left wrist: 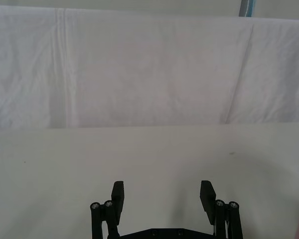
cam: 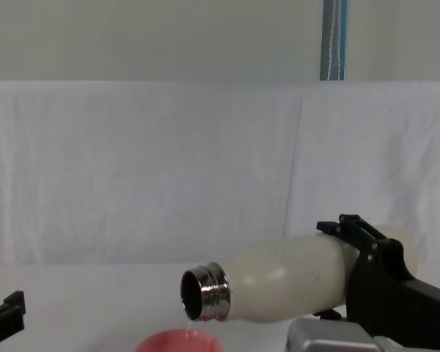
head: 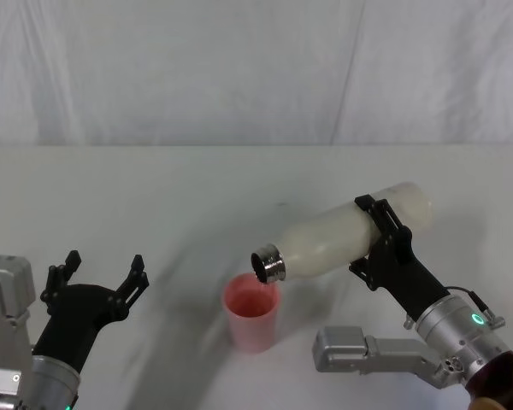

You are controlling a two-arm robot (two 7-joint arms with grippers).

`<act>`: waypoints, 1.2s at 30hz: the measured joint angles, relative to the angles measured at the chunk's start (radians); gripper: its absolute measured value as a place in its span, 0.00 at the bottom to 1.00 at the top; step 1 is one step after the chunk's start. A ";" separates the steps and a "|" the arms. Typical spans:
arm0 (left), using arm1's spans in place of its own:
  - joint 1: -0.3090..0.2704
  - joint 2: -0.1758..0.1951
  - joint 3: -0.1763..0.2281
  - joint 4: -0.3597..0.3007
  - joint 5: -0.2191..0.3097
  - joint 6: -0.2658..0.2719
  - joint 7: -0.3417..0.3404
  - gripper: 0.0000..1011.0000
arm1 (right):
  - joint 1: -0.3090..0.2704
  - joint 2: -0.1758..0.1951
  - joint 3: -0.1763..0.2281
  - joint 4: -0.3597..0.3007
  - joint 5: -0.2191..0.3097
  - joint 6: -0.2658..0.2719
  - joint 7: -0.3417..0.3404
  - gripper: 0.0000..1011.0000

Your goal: Grasp the thermos with one hand and pour water into the cup lid.

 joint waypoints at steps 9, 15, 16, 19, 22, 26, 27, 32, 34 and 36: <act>0.000 0.000 0.000 0.000 0.000 0.000 0.000 0.99 | -0.007 -0.008 0.014 -0.008 0.043 -0.016 0.012 0.96; 0.000 0.000 0.000 0.000 0.000 0.000 0.000 0.99 | -0.016 -0.015 0.033 -0.020 0.087 -0.032 0.029 0.96; 0.000 0.000 0.000 0.000 0.000 0.000 0.000 0.99 | -0.018 -0.017 0.036 -0.022 0.096 -0.035 0.032 0.96; 0.000 0.000 0.000 0.000 0.000 0.000 0.000 0.99 | -0.027 -0.024 0.054 -0.031 0.142 -0.049 0.046 0.96; 0.000 0.000 0.000 0.000 0.000 0.000 0.000 0.99 | -0.035 -0.031 0.071 -0.039 0.179 -0.060 0.057 0.96; 0.000 0.000 0.000 0.000 0.000 0.000 0.000 0.99 | -0.051 -0.045 0.103 -0.055 0.251 -0.079 0.081 0.96; 0.000 0.000 0.000 0.000 0.000 0.000 0.000 0.99 | -0.053 -0.047 0.107 -0.057 0.261 -0.081 0.085 0.96; 0.000 0.000 0.000 0.000 0.000 0.000 0.000 0.99 | -0.073 -0.062 0.148 -0.071 0.352 -0.108 0.119 0.96; 0.000 0.000 0.000 0.000 0.000 0.000 0.000 0.99 | -0.078 -0.067 0.160 -0.074 0.379 -0.115 0.129 0.96; 0.000 0.000 0.000 0.000 0.000 0.000 0.000 0.99 | -0.087 -0.076 0.180 -0.080 0.427 -0.126 0.147 0.96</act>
